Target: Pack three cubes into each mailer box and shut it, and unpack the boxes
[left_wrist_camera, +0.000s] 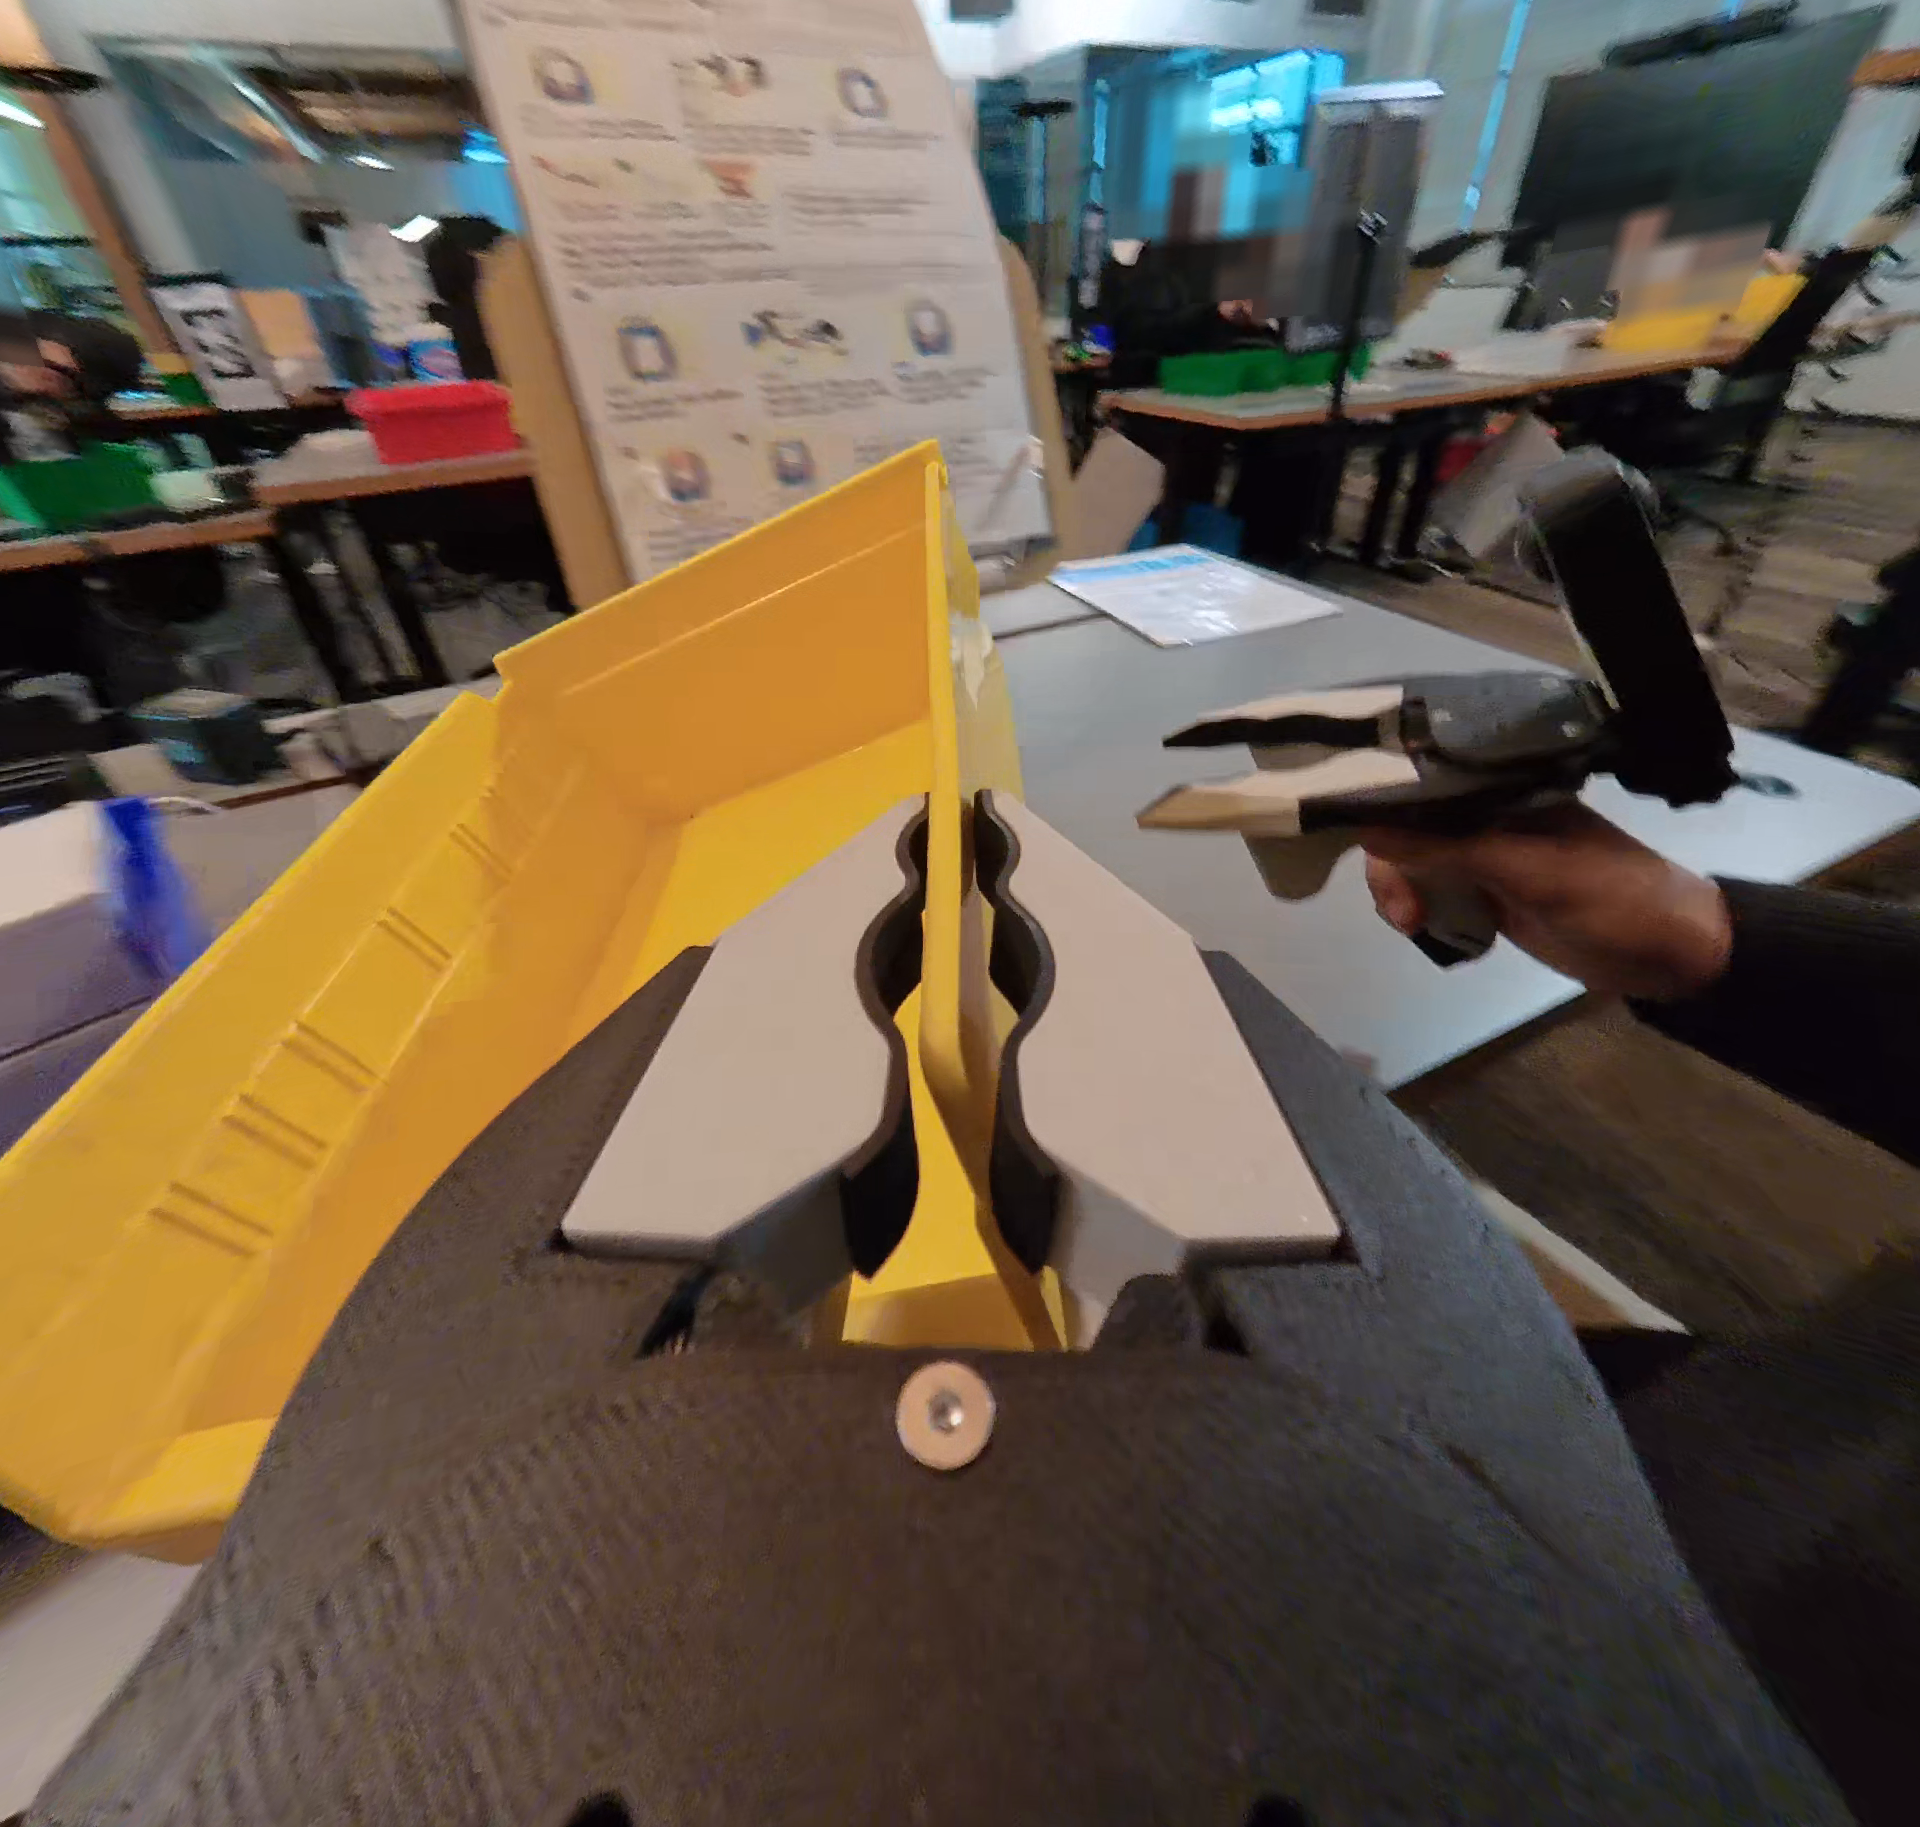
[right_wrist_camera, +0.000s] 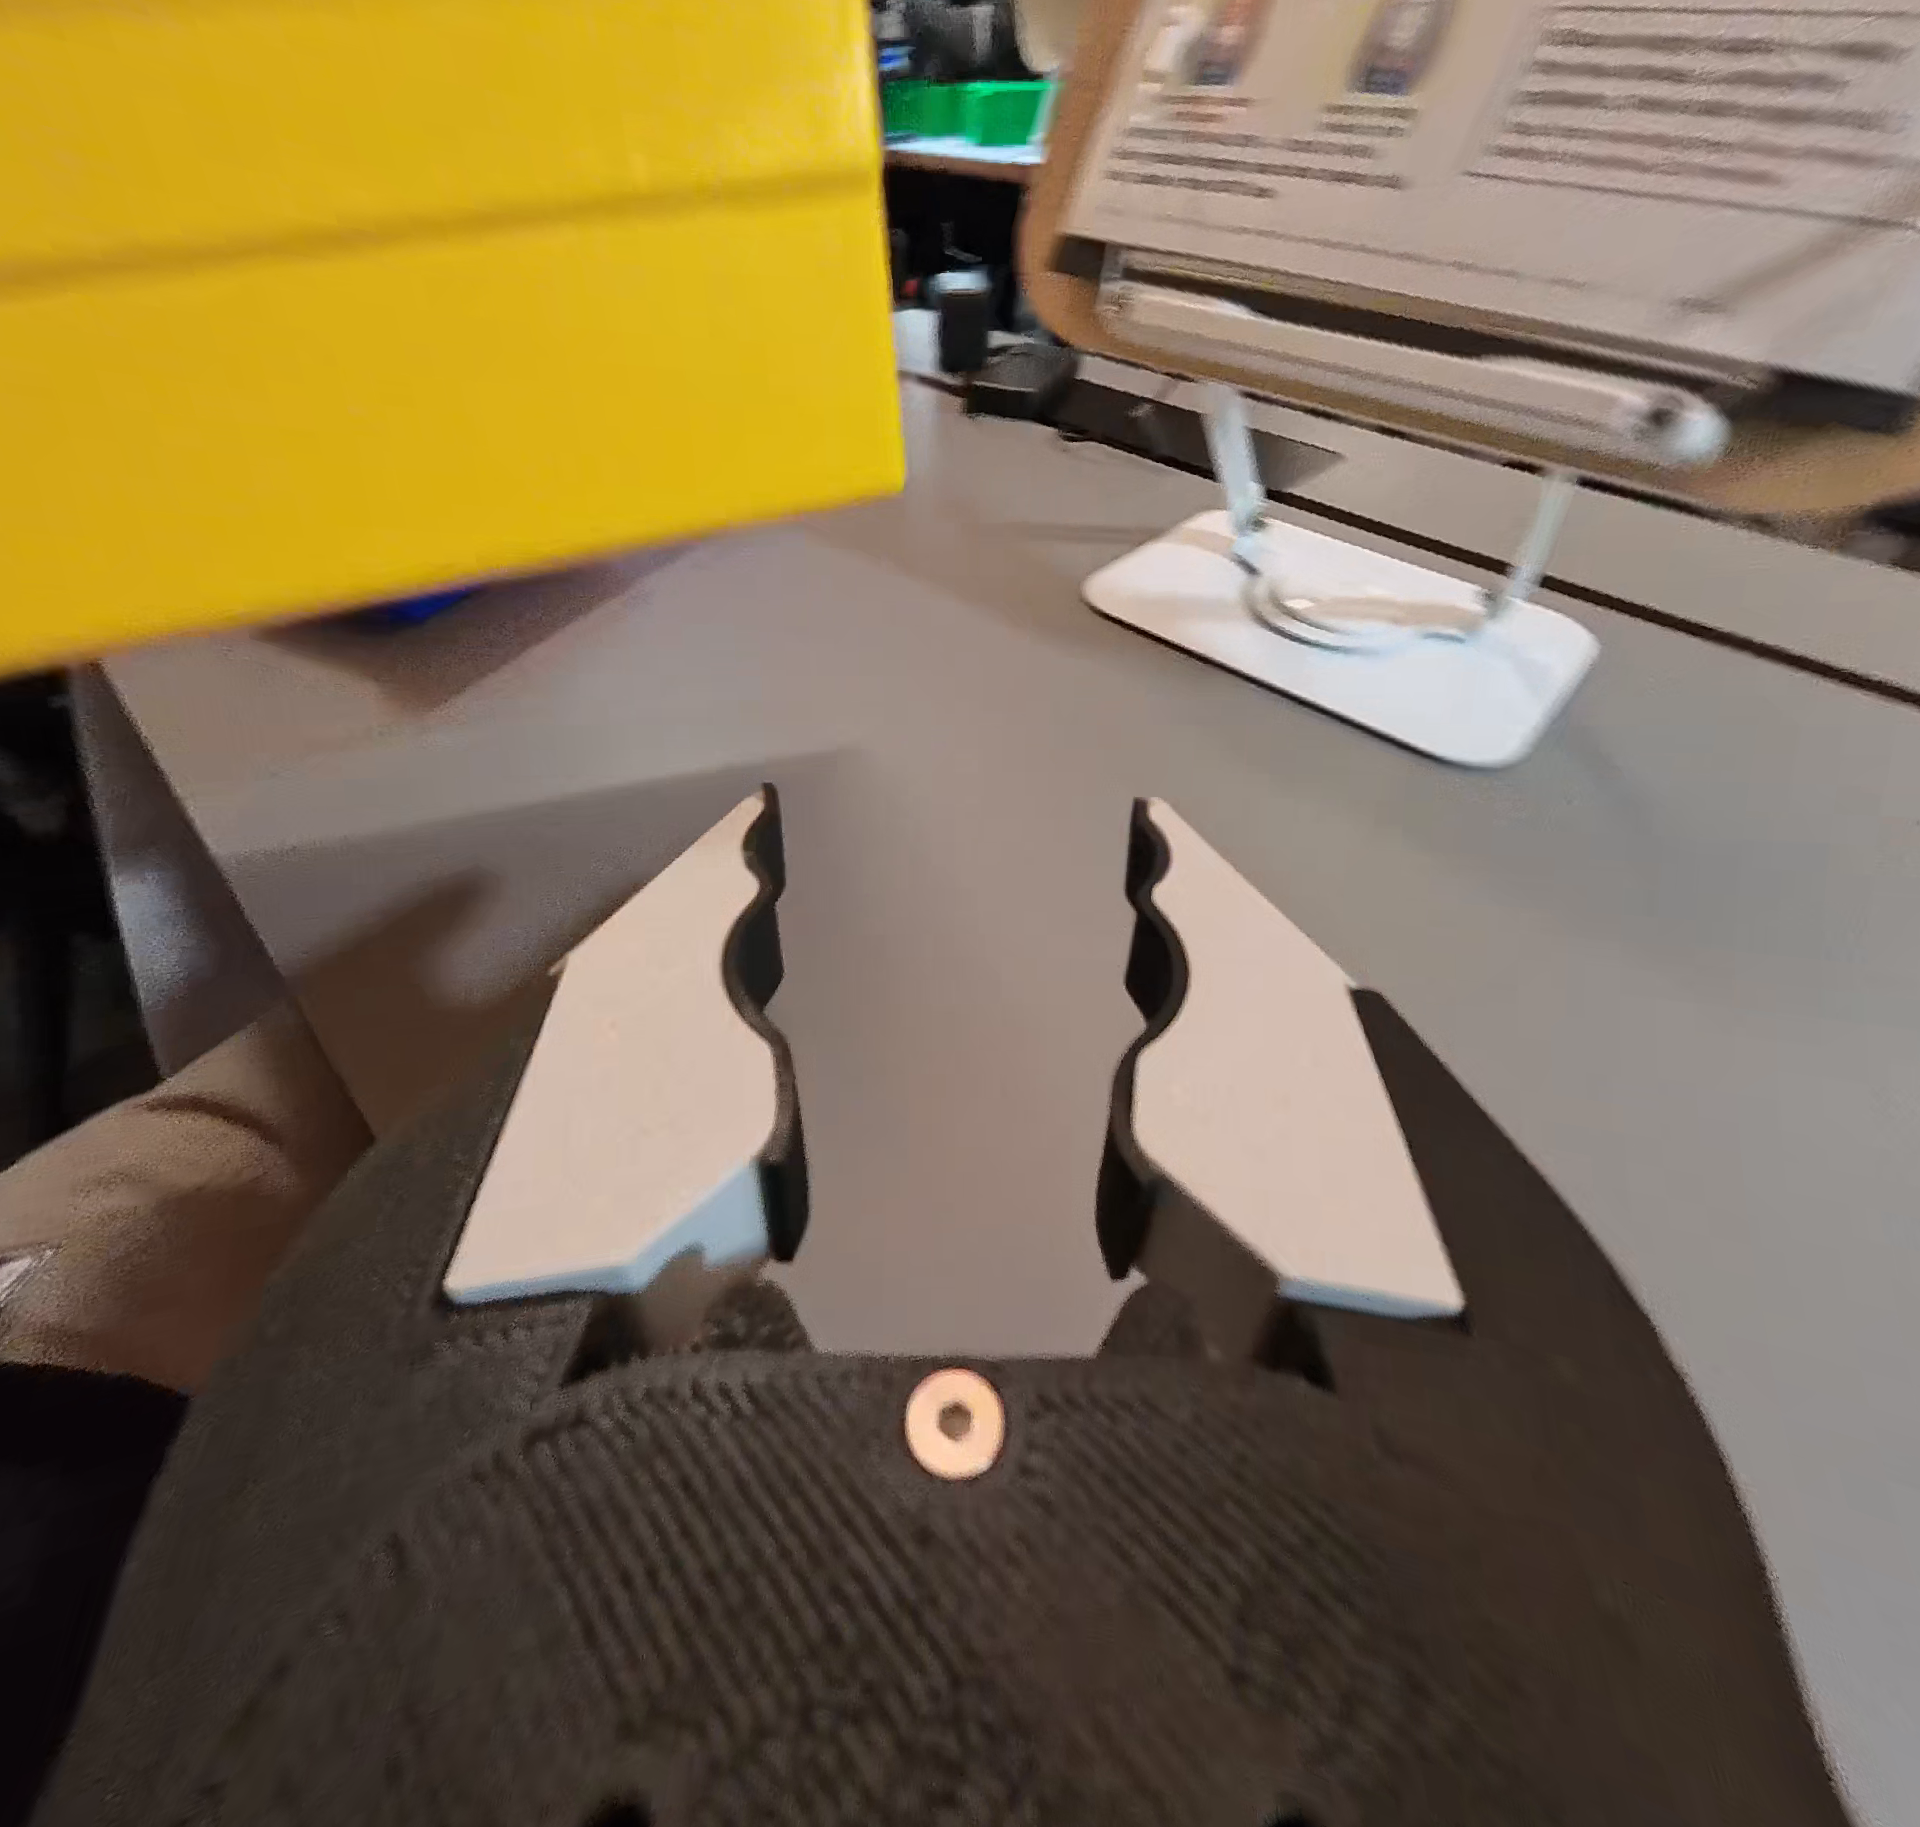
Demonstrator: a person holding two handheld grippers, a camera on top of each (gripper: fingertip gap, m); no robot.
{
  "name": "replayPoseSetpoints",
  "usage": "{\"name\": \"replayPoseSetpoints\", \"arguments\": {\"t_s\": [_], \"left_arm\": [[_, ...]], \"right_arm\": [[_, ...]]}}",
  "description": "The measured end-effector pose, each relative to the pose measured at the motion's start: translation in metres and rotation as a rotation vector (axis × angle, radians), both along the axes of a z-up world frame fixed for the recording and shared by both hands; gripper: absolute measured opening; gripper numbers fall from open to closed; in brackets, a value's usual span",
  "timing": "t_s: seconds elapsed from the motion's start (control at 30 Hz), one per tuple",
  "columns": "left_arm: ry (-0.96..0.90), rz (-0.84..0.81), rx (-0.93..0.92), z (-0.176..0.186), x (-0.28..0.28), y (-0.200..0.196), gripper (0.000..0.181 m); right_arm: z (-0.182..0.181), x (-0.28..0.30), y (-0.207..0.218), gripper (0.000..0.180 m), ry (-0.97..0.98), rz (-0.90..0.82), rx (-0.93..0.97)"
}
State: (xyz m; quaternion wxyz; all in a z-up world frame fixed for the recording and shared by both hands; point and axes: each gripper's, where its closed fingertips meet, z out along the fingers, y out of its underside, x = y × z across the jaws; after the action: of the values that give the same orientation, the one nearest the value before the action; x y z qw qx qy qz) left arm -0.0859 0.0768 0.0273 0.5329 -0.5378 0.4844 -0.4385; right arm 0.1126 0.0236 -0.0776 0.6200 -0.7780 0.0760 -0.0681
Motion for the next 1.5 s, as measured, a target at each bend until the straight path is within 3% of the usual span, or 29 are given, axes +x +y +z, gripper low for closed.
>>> {"name": "replayPoseSetpoints", "arguments": {"t_s": [0.2,0.33,0.53,0.73,0.93,1.07,1.17,1.27,1.4,1.5], "left_arm": [[0.110,-0.142,0.082,-0.043,0.053,-0.063,0.001],[0.136,-0.187,0.135,-0.071,0.089,-0.090,0.001],[0.144,-0.215,0.226,-0.100,0.139,-0.121,0.002],[0.145,-0.219,0.192,-0.123,0.188,-0.141,0.000],[0.193,-0.274,0.005,-0.138,0.221,-0.158,0.001],[0.145,-0.369,-0.107,-0.123,0.213,-0.162,0.013],[0.072,-0.374,-0.088,-0.099,0.192,-0.144,0.019],[-0.046,-0.225,-0.117,-0.083,0.162,-0.086,0.006],[-0.019,0.001,-0.301,-0.101,0.136,0.000,0.000],[0.053,0.023,-0.420,-0.115,0.135,0.028,0.009]], "right_arm": [[0.009,0.046,-0.081,0.069,0.015,-0.196,0.054],[0.016,0.053,-0.112,0.068,-0.006,-0.255,0.091],[0.012,0.049,-0.118,0.070,0.103,-0.227,0.130],[-0.003,0.059,-0.126,0.076,0.131,-0.275,0.082],[-0.012,0.064,-0.134,0.082,0.174,-0.313,0.070],[-0.011,0.065,-0.144,0.084,0.132,-0.357,0.074],[-0.003,0.048,-0.137,0.088,0.195,-0.367,0.140],[-0.005,0.003,-0.101,0.115,0.306,-0.282,0.172],[-0.014,-0.012,-0.070,0.120,0.220,-0.312,0.081],[-0.027,-0.003,-0.056,0.123,0.203,-0.339,0.044]]}}
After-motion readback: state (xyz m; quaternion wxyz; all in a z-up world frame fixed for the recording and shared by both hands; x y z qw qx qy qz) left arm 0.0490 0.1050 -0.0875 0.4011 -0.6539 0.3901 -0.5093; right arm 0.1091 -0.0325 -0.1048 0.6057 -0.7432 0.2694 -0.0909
